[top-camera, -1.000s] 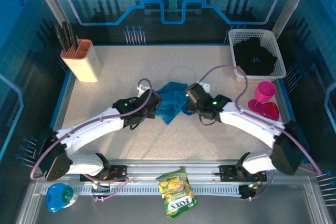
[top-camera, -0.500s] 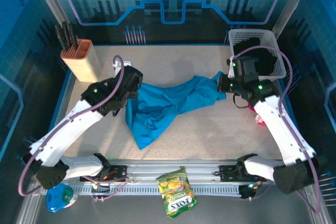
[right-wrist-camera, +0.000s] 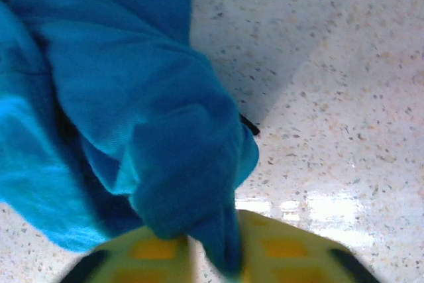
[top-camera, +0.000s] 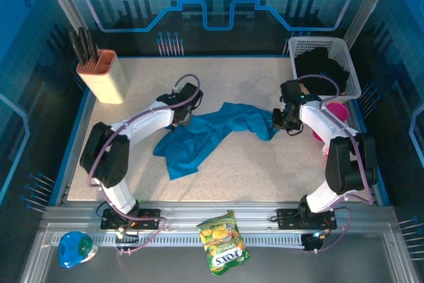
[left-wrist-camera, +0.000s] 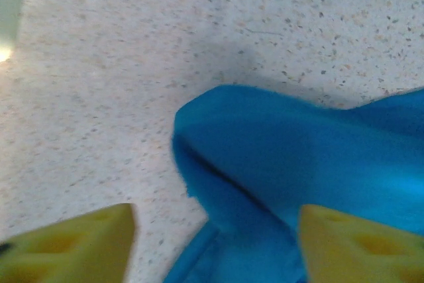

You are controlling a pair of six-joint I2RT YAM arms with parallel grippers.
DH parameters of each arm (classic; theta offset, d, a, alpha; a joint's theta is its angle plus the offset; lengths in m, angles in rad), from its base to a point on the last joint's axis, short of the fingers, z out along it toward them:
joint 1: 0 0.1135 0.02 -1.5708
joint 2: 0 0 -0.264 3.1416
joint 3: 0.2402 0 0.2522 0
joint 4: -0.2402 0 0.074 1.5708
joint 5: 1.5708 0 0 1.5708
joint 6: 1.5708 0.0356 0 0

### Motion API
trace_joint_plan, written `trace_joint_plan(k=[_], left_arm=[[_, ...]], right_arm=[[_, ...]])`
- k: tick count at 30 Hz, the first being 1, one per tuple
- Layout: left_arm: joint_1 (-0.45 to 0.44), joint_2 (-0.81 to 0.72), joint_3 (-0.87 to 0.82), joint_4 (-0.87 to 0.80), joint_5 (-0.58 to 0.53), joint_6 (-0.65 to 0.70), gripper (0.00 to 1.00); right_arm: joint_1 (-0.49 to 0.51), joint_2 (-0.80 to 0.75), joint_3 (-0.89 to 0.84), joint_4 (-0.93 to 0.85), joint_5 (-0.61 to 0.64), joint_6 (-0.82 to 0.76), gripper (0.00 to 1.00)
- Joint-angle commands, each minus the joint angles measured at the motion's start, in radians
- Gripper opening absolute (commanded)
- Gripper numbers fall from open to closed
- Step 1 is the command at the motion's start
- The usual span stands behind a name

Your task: Fold and stack the t-shirts

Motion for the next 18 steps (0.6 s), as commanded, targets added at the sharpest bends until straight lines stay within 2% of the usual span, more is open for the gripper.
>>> trace_joint_plan(k=[1,2,4,7,13,18], left_arm=[[-0.013,-0.005,0.064,0.056,0.012,0.010,0.94],[-0.022,-0.024,0.065,0.052,-0.008,0.007,0.99],[-0.037,-0.074,0.063,0.032,-0.036,-0.003,0.99],[-0.055,-0.173,0.058,-0.043,-0.046,-0.034,0.99],[-0.061,-0.343,-0.047,-0.222,0.015,-0.189,0.99],[-0.055,-0.414,-0.188,-0.194,0.057,-0.253,0.99]], right_arm=[[-0.007,-0.051,0.002,0.005,-0.009,-0.021,0.59],[0.000,-0.075,0.008,-0.006,-0.017,-0.027,0.67],[0.026,-0.121,0.023,-0.035,-0.023,-0.040,0.77],[0.096,-0.172,0.061,-0.064,-0.025,-0.043,0.85],[0.273,-0.075,0.146,-0.039,-0.119,0.007,0.78],[0.408,0.142,0.292,-0.012,-0.134,0.029,0.77]])
